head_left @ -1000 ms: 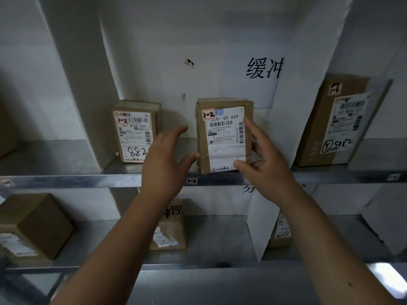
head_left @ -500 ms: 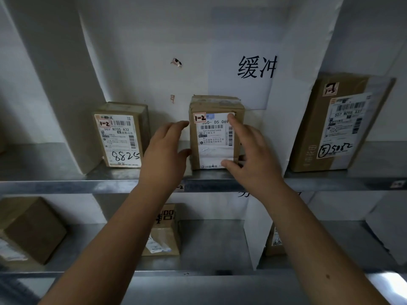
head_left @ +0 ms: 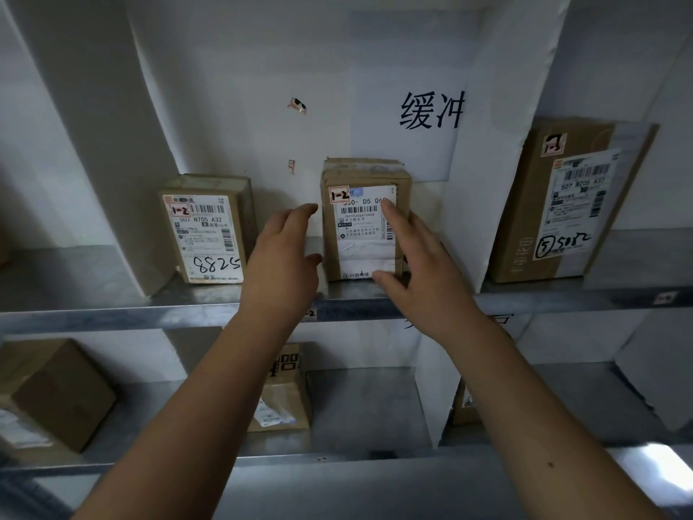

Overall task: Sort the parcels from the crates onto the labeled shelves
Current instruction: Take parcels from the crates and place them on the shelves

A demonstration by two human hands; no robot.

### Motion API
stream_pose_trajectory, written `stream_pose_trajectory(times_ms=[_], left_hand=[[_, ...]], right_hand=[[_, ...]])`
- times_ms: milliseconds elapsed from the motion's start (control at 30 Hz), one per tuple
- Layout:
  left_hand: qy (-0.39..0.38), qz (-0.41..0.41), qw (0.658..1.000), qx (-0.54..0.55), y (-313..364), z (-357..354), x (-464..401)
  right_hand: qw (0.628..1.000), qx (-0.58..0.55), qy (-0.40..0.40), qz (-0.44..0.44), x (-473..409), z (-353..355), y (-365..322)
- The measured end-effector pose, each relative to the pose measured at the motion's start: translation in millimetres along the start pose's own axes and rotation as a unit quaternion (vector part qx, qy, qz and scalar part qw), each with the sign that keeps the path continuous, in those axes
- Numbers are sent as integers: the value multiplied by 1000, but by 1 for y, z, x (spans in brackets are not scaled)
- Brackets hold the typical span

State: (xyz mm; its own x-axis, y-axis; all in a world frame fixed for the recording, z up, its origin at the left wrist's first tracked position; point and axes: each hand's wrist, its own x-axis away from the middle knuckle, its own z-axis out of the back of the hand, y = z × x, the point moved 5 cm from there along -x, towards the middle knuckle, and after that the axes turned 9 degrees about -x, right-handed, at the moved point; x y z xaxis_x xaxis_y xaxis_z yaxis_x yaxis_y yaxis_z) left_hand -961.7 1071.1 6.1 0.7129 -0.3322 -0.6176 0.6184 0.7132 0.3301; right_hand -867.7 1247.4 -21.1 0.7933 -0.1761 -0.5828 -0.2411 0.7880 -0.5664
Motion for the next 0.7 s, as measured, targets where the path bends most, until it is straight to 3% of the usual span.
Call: stream_pose_trajectory(times_ms=[400,700], left_hand=[[-16,-50,998,22,-10,6,61],[-60,-70,994,-53,-17,-10,120]], right_hand=[[997,23,68,-26,59,-21,-17],[990,68,12,-126,117,-43,-23]])
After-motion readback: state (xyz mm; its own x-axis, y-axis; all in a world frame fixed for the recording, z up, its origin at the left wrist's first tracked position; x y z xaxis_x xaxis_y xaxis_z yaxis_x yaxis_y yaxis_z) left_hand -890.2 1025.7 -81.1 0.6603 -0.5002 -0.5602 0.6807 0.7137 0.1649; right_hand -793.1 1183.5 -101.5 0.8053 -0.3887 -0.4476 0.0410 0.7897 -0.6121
